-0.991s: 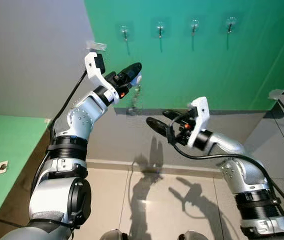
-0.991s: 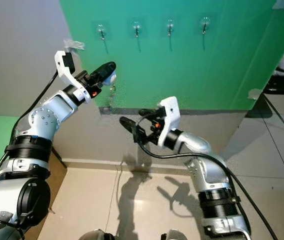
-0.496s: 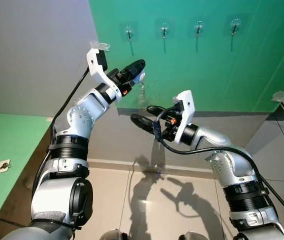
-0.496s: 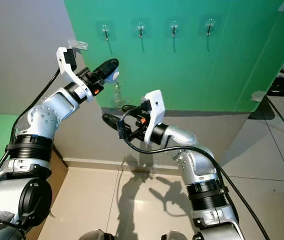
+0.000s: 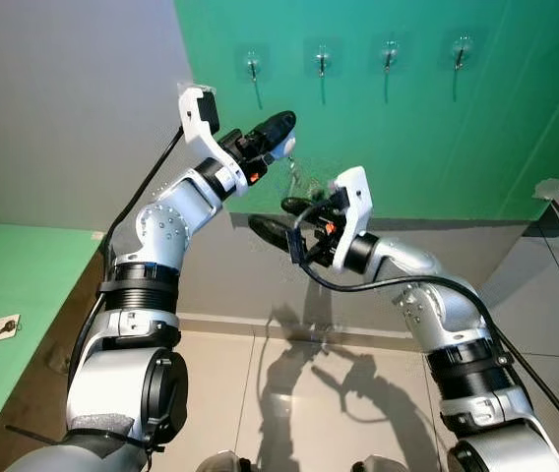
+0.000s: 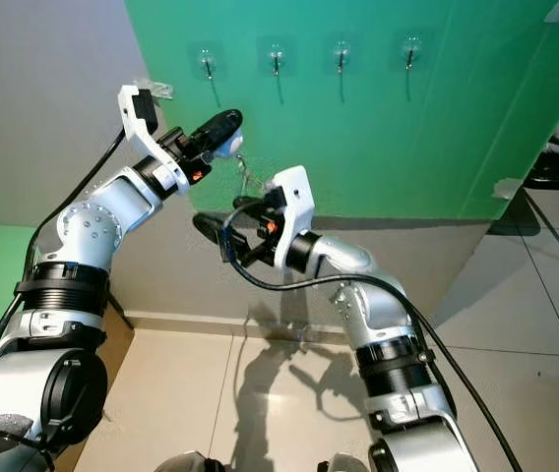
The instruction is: Hang keys on a hook
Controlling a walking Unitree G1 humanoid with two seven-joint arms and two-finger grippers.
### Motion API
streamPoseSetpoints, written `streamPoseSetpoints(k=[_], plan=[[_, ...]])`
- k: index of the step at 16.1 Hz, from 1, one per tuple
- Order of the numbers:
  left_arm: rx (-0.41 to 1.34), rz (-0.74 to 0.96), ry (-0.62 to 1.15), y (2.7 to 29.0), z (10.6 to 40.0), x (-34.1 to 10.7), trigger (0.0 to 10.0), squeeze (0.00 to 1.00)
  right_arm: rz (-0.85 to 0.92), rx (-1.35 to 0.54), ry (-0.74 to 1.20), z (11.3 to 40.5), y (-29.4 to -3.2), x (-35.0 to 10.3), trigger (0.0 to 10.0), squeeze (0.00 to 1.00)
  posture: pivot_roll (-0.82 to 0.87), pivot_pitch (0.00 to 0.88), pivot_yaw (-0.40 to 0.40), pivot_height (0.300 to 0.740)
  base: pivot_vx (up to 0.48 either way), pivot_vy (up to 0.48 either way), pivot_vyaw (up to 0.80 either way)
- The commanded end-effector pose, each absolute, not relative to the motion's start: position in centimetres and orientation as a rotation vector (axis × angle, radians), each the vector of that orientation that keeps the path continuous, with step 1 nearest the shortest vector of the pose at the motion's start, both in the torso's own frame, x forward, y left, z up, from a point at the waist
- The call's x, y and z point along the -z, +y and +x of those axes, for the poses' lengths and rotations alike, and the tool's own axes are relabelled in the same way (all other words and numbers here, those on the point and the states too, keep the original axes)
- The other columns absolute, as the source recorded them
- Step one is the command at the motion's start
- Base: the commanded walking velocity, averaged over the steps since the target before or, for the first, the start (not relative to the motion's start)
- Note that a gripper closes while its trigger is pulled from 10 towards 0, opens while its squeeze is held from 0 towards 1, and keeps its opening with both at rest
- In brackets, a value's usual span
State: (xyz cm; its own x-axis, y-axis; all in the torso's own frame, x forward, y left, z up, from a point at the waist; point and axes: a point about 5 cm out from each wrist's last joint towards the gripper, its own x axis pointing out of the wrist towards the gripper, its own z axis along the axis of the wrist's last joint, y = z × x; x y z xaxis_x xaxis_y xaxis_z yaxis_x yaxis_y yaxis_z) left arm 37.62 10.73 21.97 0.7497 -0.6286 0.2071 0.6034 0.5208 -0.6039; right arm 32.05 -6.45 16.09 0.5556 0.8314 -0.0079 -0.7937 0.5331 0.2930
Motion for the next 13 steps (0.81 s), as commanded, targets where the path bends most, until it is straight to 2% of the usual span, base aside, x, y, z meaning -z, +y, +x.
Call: streamPoseSetpoints(k=[1, 13], plan=[[0.757, -0.672, 0.002, 10.7, 37.7, -23.5, 0.0, 0.0, 0.272, -0.982, 0.119, 32.5, -6.0, -17.1, 10.0, 0.0, -0.22, 0.0, 0.12, 0.736, 0.0, 0.0, 0.0], [0.735, -0.629, 0.024, 10.5, 37.8, -23.1, 0.0, 0.0, 0.144, -0.83, 0.006, 34.5, -6.1, -18.9, 10.0, 0.0, -0.22, 0.0, 0.118, 0.736, 0.0, 0.0, 0.0]])
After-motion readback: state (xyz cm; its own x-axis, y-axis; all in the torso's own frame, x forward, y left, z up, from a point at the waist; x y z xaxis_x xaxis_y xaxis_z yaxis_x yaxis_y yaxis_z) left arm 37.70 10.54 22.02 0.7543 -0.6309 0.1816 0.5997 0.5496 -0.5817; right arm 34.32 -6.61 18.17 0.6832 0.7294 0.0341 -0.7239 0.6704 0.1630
